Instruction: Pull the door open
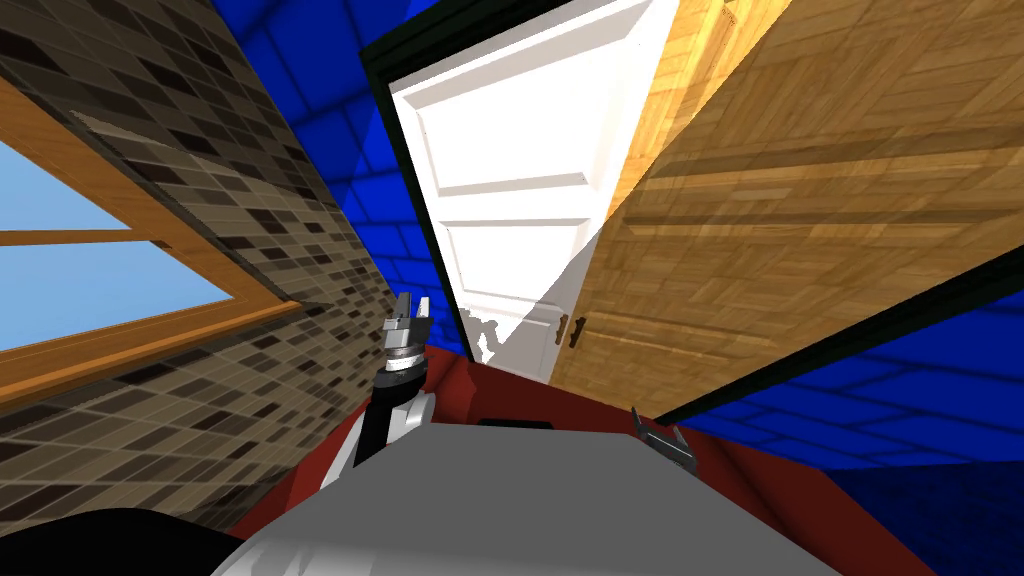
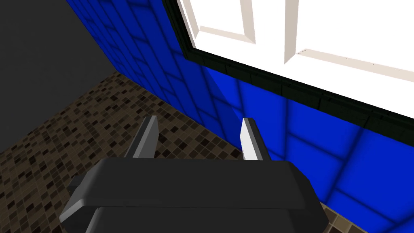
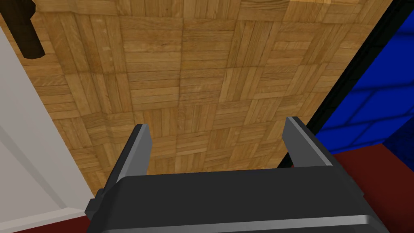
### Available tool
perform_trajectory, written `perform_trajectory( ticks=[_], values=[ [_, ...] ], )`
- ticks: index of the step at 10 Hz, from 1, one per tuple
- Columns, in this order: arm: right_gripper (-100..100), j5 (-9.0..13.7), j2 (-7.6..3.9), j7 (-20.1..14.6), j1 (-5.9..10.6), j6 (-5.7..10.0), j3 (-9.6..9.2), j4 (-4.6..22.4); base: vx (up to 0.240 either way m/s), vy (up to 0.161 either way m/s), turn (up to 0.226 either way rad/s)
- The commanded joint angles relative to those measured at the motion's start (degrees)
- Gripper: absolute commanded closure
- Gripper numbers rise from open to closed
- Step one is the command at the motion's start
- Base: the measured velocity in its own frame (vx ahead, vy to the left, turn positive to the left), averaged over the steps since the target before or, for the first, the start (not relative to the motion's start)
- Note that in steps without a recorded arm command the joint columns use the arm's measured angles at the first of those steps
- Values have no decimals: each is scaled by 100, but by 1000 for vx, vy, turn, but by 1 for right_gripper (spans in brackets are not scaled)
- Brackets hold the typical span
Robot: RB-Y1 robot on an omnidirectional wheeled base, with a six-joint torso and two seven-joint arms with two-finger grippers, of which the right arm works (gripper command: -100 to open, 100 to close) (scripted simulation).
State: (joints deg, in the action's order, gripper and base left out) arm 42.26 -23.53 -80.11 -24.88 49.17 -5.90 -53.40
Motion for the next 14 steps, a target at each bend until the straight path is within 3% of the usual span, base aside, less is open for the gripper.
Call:
perform_trajectory(
  ticks=[1,11,12,13,14],
  values=[
    [-100,-30,-1,-72,147,54,-47,170,112,-4,40],
    [-100,-232,300,-87,952,23,-402,-257,180,-14,110],
    [-100,-217,304,-47,906,8,-375,-251,88,-9,33],
    [100,-217,304,-47,906,8,-375,-251,-11,3,-21],
    [100,-217,304,-47,906,8,-375,-251,-30,26,60]
  ],
)
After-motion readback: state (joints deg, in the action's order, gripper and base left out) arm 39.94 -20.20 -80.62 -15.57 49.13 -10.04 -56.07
